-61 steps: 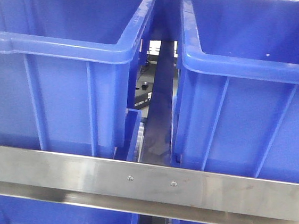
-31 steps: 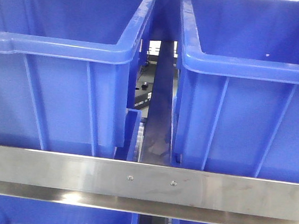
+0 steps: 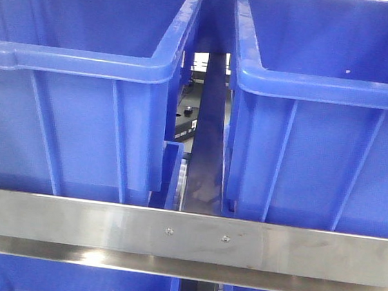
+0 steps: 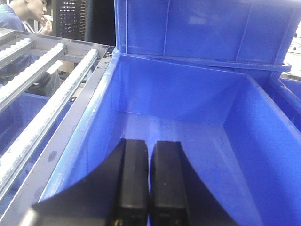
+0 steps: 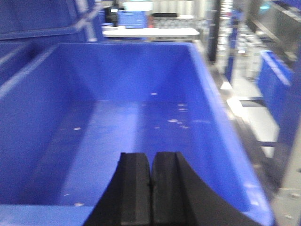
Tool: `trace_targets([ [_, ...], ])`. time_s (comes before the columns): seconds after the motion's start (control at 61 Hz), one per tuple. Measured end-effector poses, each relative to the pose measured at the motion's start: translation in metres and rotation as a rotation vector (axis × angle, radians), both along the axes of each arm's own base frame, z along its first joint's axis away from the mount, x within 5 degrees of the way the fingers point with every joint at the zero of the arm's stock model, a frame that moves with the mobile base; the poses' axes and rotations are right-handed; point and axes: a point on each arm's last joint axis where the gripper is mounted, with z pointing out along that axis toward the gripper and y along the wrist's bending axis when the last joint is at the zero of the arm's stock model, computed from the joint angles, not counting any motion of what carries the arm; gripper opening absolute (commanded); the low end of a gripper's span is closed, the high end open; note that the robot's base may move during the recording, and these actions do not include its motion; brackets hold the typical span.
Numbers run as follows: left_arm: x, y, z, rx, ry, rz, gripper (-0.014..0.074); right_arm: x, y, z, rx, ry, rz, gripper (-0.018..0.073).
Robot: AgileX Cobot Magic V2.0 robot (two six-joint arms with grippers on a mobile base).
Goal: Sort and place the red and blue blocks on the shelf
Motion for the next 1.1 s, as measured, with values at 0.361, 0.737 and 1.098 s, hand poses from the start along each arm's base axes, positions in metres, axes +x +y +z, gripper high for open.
trace_targets([
  [0.361,0.0000,0.0000,-0.0002,0.000,0.002,0.000,0.0122,0.0000,0.0009,0.0007,0.000,-0.008,0.012,0.0018],
  [0.737,0.0000,0.0000,-0.0003,0.000,0.004,0.000,0.0122,0.0000,0.0010,0.0000,0.000,0.000,0.014,0.0018],
  [1.098,0.0000,0.0000,-0.0003,0.000,0.004,0.000,0.0122,-0.0002,0.0010,-0.0012,0.000,0.001,0.014,0.0018],
])
